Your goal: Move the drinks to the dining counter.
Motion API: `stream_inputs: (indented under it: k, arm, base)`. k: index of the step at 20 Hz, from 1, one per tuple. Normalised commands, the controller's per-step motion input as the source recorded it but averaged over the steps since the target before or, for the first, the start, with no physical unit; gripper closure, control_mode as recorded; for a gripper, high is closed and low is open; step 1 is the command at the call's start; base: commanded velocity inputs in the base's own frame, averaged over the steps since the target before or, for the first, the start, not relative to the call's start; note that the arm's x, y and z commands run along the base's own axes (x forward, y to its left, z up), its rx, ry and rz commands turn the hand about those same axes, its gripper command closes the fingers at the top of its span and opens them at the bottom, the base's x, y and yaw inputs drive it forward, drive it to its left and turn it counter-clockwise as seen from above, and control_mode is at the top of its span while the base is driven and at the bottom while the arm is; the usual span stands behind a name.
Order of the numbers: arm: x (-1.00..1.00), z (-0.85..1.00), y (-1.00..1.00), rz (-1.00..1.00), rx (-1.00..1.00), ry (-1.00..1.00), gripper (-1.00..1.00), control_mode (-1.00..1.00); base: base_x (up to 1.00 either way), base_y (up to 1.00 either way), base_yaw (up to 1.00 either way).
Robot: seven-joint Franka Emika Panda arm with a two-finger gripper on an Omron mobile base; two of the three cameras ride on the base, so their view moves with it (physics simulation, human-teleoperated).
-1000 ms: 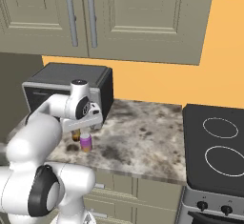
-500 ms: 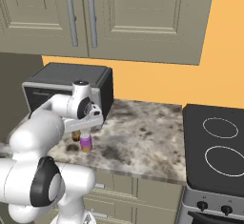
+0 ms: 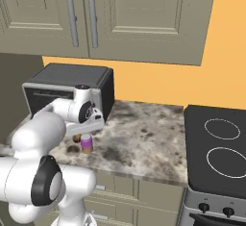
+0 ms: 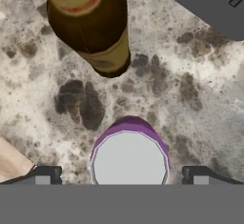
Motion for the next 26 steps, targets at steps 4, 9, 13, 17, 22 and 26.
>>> stream_inputs:
  k: [4,9,13,17,22,26]
  arm:
    - [0.05,-0.18,0.0,0.0,0.0,0.0,-1.0,-1.0]
    - [0.0,-0.2,0.0,0.0,0.0,0.0,-1.0,-1.0]
    - [0.0,-0.14,0.0,0.0,0.0,0.0,-1.0,-1.0]
    - [0.0,-0.19,0.0,0.0,0.0,0.0,-1.0,-1.0]
    - [-0.18,-0.41,0.05,0.0,0.0,0.0,-1.0,-1.0]
    - [-0.45,-0.48,0.01,0.0,0.0,0.0,1.0,-1.0]
  base:
    - [0.0,0.0,0.0]
    - [0.0,0.0,0.0]
    - [0.0,0.0,0.0]
    - [0.0,0.0,0.0]
    - [0.0,0.0,0.0]
    - [0.0,0.0,0.0]
